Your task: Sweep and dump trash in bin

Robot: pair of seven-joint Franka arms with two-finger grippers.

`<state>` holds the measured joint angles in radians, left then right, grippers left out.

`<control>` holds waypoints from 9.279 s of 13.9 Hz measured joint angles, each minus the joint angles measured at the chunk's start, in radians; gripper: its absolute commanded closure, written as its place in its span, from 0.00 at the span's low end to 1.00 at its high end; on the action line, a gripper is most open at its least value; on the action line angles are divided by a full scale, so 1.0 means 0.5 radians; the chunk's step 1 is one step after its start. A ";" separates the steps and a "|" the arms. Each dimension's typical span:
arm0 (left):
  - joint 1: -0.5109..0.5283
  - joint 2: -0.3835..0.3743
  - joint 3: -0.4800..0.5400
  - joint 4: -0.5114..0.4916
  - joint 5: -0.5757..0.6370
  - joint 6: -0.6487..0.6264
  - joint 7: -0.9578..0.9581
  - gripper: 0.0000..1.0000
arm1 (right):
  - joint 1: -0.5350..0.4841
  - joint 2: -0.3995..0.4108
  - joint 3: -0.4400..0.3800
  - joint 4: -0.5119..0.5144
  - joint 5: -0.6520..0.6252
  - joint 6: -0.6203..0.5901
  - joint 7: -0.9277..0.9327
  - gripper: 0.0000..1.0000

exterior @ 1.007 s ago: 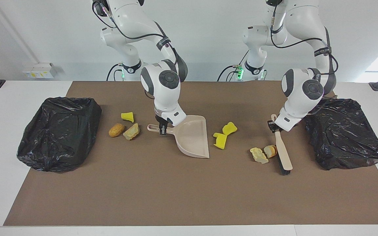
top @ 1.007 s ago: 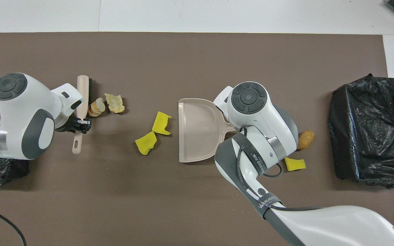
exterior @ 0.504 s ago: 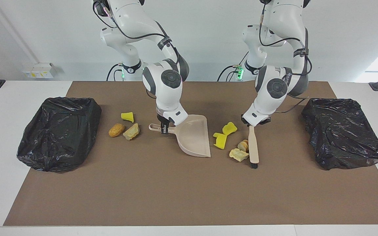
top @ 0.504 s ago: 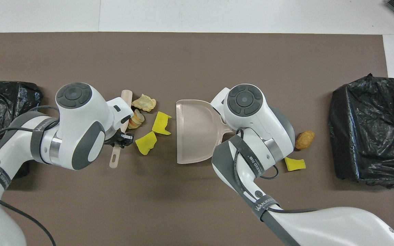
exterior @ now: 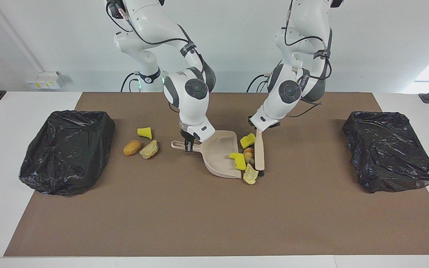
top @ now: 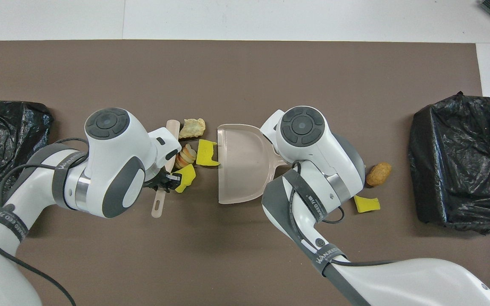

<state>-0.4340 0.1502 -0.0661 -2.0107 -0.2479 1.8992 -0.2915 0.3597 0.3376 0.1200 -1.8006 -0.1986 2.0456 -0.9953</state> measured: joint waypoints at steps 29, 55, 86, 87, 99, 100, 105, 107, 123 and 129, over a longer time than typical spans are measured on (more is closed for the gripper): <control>-0.519 -0.511 -0.022 -0.716 -0.534 0.641 -0.798 1.00 | 0.001 0.000 0.000 -0.015 0.000 0.009 0.011 1.00; 0.054 0.063 -0.002 -0.047 0.048 0.220 -0.015 1.00 | 0.008 -0.010 0.003 -0.017 -0.113 0.010 0.257 1.00; 0.098 0.377 0.012 0.409 0.175 0.086 0.359 1.00 | 0.061 0.005 0.048 0.000 -0.279 -0.109 0.396 1.00; 0.094 0.358 0.009 0.392 0.167 0.023 0.359 1.00 | 0.053 0.006 0.048 -0.011 -0.259 -0.080 0.396 1.00; -0.046 -0.012 0.026 0.303 -0.072 -0.251 0.155 1.00 | -0.094 0.014 0.048 -0.050 0.204 0.199 0.122 1.00; 0.005 -0.083 0.034 0.310 -0.072 -0.307 0.158 1.00 | -0.130 -0.007 0.047 -0.030 0.207 0.188 0.052 1.00; 0.150 -0.401 0.050 0.283 -0.054 -0.697 0.133 1.00 | -0.316 -0.179 0.047 0.017 0.213 0.013 -0.219 1.00; 0.117 -0.502 0.006 0.142 -0.054 -0.654 -0.041 1.00 | -0.437 -0.233 0.045 0.055 0.214 -0.120 -0.378 1.00; -0.703 -0.475 -0.073 -0.700 -0.054 0.473 -0.890 1.00 | -1.704 -0.348 0.016 0.262 -0.349 -0.351 -1.696 1.00; -0.726 -0.431 -0.062 -0.714 -0.052 0.526 -0.714 1.00 | -1.778 -0.377 0.017 0.189 -0.937 -0.097 -1.519 1.00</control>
<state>-0.7969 -0.0654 -0.0972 -2.3677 -0.2736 2.1622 -0.6486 -0.5291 0.1493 0.1284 -1.7062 -0.6673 1.9971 -1.7549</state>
